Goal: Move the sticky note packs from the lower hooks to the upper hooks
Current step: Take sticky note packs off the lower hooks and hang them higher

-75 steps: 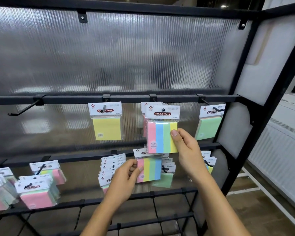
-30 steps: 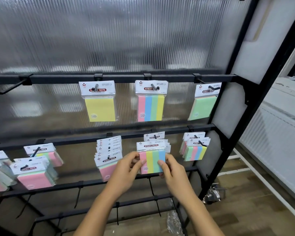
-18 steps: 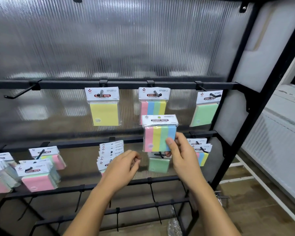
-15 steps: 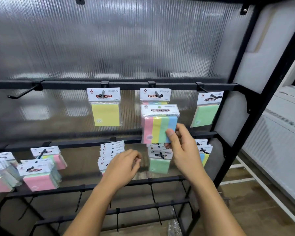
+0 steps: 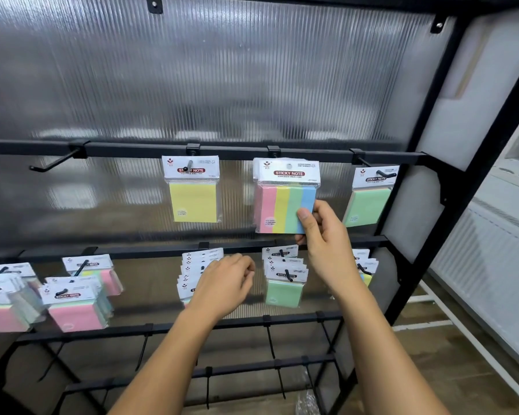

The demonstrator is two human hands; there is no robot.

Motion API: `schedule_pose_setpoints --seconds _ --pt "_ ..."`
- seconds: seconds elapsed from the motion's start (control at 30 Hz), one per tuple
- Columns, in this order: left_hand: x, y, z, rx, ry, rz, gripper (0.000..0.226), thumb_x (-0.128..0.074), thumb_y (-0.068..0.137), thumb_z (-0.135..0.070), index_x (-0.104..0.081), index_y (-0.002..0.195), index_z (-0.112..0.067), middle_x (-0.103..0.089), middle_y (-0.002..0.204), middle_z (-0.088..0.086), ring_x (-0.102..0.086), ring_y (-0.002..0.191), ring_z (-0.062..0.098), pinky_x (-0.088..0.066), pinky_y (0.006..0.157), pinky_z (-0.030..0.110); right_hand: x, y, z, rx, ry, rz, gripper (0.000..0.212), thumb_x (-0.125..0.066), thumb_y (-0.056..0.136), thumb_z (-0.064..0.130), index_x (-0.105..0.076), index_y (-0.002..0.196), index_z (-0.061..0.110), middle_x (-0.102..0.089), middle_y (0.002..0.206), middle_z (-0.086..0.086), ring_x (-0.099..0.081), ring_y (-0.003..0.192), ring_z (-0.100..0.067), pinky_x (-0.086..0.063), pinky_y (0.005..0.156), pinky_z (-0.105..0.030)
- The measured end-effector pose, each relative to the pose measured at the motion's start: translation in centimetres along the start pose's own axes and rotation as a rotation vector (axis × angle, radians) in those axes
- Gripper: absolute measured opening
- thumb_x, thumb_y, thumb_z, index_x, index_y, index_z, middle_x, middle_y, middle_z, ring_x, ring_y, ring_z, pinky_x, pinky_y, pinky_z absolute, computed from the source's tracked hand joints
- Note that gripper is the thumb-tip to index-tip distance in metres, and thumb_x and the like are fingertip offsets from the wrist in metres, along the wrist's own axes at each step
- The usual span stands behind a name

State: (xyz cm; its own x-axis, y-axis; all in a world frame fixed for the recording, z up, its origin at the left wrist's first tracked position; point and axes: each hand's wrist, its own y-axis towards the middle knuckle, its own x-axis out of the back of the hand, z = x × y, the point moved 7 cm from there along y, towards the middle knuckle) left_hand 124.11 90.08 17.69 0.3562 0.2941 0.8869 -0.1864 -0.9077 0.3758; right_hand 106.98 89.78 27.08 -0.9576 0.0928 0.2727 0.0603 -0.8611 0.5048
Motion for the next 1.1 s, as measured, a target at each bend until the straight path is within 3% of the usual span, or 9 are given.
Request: schedule_pose_setpoints --seconds 0.4,0.57,0.77,0.93,1.1 --pt "0.0 0.0 -0.1 0.0 -0.032 0.007 0.018 -0.046 0.097 -0.029 -0.059 0.108 -0.024 -0.06 0.103 -0.012 -0.054 0.095 0.009 -0.041 0.079 0.025 -0.5 0.0 -1.8 -0.065 -0.005 0.033 0.024 -0.045 0.102 0.032 -0.056 0.103 0.01 -0.062 0.088 -0.019 -0.059 0.062 -0.005 -0.053 0.07 -0.052" --pt "-0.2 0.0 0.0 0.01 -0.042 0.017 0.019 -0.046 0.097 -0.029 -0.06 0.108 -0.024 -0.061 0.103 -0.011 -0.054 0.094 0.009 -0.043 0.081 0.026 -0.9 0.7 -2.4 -0.086 -0.013 0.028 0.02 -0.045 0.102 0.033 -0.057 0.097 0.018 -0.062 0.081 -0.012 -0.058 0.058 -0.002 -0.052 0.063 -0.043" --pt "-0.2 0.1 -0.1 0.025 -0.055 0.015 0.018 -0.047 0.097 -0.028 -0.06 0.108 -0.024 -0.06 0.101 -0.012 -0.053 0.093 0.009 -0.042 0.08 0.026 -1.2 2.2 -3.3 -0.126 -0.042 -0.004 0.024 -0.043 0.103 0.034 -0.056 0.093 0.016 -0.066 0.083 -0.011 -0.058 0.058 -0.008 -0.046 0.055 -0.021" --pt "-0.2 0.1 -0.1 0.034 -0.063 0.009 0.017 -0.048 0.096 -0.028 -0.061 0.107 -0.024 -0.061 0.101 -0.012 -0.053 0.092 0.008 -0.044 0.08 0.026 -1.6 3.9 -3.8 -0.16 -0.096 -0.041 0.029 -0.045 0.101 0.039 -0.052 0.079 0.022 -0.063 0.074 -0.011 -0.064 0.071 -0.032 -0.053 0.069 -0.045" --pt "-0.2 0.2 0.1 0.05 -0.052 0.008 0.016 -0.048 0.096 -0.029 -0.06 0.105 -0.025 -0.061 0.1 -0.013 -0.054 0.092 0.009 -0.045 0.081 0.027 -2.0 4.7 -3.8 -0.173 -0.117 -0.057 0.032 -0.045 0.1 0.04 -0.05 0.076 0.02 -0.059 0.073 -0.015 -0.062 0.076 -0.04 -0.052 0.069 -0.048"
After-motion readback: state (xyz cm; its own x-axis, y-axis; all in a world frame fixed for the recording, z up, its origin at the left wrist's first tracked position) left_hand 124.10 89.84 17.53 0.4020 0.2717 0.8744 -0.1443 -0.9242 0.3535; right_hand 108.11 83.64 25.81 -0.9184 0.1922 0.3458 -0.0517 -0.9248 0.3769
